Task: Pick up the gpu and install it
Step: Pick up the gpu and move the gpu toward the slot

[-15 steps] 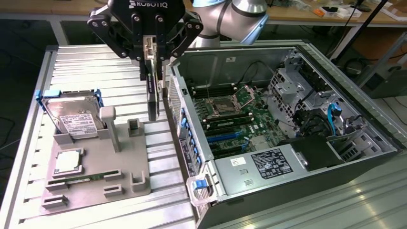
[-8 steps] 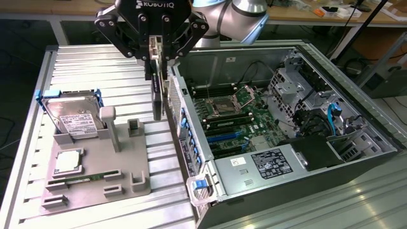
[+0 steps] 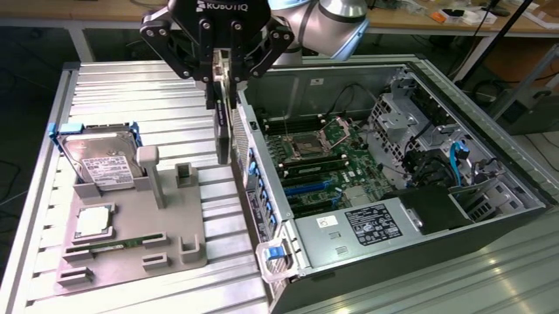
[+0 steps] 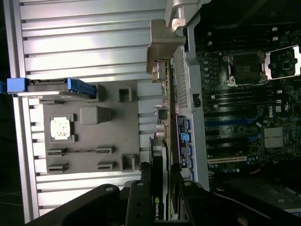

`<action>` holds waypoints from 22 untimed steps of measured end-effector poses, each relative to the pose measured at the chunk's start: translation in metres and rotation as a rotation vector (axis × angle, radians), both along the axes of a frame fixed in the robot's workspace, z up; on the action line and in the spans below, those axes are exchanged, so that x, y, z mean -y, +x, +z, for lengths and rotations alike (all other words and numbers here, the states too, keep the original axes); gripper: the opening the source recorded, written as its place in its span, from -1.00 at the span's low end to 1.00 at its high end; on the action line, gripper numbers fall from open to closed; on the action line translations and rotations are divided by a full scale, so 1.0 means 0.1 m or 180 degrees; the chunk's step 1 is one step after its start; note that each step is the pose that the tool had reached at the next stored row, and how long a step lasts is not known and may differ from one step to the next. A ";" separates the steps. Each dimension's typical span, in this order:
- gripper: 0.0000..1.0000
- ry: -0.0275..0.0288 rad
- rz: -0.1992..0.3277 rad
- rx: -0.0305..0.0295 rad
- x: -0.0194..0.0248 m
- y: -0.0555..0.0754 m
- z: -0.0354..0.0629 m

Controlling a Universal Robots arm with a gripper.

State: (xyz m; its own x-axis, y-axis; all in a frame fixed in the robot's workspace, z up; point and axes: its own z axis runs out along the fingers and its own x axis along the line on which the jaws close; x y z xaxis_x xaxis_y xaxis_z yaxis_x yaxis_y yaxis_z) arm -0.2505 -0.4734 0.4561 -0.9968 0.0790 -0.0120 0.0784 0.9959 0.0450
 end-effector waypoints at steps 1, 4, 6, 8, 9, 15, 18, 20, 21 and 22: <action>-0.46 0.0000 0.0000 0.0000 0.000 0.01 0.000; -0.46 0.0000 0.0000 0.0000 0.000 0.04 0.000; -0.46 0.0000 0.0000 0.0000 0.000 0.06 0.000; -0.46 0.0000 0.0000 0.0000 0.000 0.08 0.000; -0.46 0.0000 0.0000 0.0000 0.000 0.10 0.000; -0.46 0.0000 0.0000 0.0000 0.000 0.17 0.000; -0.46 0.0000 0.0000 0.0000 0.000 0.21 0.000; -0.46 0.0000 0.0000 0.0000 0.000 0.24 0.000; -0.46 0.0000 0.0000 0.0000 0.000 0.25 0.000; -0.46 0.0000 0.0000 0.0000 0.000 0.28 0.000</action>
